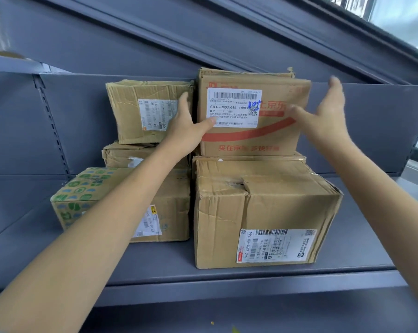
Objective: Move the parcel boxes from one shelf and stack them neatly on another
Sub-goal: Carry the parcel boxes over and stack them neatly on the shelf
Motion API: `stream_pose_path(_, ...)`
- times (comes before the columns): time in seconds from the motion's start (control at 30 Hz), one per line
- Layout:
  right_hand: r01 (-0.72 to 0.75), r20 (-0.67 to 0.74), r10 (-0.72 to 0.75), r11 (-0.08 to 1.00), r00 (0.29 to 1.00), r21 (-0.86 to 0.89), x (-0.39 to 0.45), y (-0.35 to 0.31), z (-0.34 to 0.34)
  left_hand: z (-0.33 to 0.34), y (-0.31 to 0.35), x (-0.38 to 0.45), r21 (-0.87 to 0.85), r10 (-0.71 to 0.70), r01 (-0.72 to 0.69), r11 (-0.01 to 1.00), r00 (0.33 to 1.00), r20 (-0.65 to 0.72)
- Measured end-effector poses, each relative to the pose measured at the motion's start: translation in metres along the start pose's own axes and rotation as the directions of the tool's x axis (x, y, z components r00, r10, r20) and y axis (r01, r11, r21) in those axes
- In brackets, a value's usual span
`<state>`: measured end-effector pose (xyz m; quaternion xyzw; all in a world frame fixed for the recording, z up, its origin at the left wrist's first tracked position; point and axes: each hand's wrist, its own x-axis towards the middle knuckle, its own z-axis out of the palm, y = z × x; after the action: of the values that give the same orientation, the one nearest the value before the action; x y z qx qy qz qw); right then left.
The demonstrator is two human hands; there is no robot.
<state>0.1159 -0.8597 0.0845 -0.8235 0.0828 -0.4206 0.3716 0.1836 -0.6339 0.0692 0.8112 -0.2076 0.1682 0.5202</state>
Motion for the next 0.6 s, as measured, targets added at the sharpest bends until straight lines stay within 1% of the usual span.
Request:
stream_pose_path(0.07, 0.161, -0.084, -0.171, 0.981, 0.982, -0.107, -0.008, -0.017, -0.003, -0.007, 0.006, -0.005, 0.089, 0.041, -0.04, 0.995, 0.999, -0.01)
stream_pose_path(0.1, 0.231, -0.089, -0.246, 0.961, 0.965, -0.15, -0.013, -0.026, -0.001, -0.012, 0.008, -0.009, 0.137, 0.065, -0.062, 0.989, 0.998, -0.017)
stream_pose_path(0.17, 0.336, -0.037, -0.353, 0.914, 0.935, -0.228, -0.025, -0.041, 0.009, -0.024, 0.006, -0.02, 0.241, 0.117, -0.109, 0.964, 0.993, -0.021)
stream_pose_path(0.23, 0.398, 0.064, -0.396, 0.877, 0.916, -0.269, -0.04, -0.053, 0.024, -0.038, 0.001, -0.033, 0.428, 0.166, -0.153, 0.891, 0.986, 0.008)
stream_pose_path(0.33, 0.465, 0.215, -0.424, 0.861, 0.88, -0.204, -0.064, -0.07, 0.05, -0.067, -0.011, -0.055, 0.68, 0.149, -0.133, 0.721, 0.988, 0.035)
stream_pose_path(0.4, 0.516, 0.299, -0.461, 0.845, 0.835, -0.139, -0.082, -0.081, 0.066, -0.087, -0.02, -0.072, 0.771, 0.099, -0.082, 0.632, 0.995, 0.025)
stream_pose_path(0.43, 0.536, 0.342, -0.474, 0.837, 0.811, -0.11, -0.091, -0.087, 0.072, -0.097, -0.024, -0.082, 0.794, 0.069, -0.046, 0.606, 0.998, 0.006)
stream_pose_path(0.47, 0.552, 0.387, -0.483, 0.83, 0.785, -0.083, -0.101, -0.092, 0.077, -0.105, -0.025, -0.095, 0.799, 0.044, -0.009, 0.601, 0.999, -0.023)
stream_pose_path(0.53, 0.582, 0.466, -0.508, 0.813, 0.725, -0.019, -0.119, -0.101, 0.085, -0.116, -0.023, -0.121, 0.769, 0.017, 0.059, 0.637, 0.996, -0.091)
stream_pose_path(0.6, 0.616, 0.531, -0.55, 0.785, 0.645, 0.064, -0.136, -0.109, 0.093, -0.123, -0.018, -0.151, 0.751, -0.009, 0.112, 0.651, 0.99, -0.14)
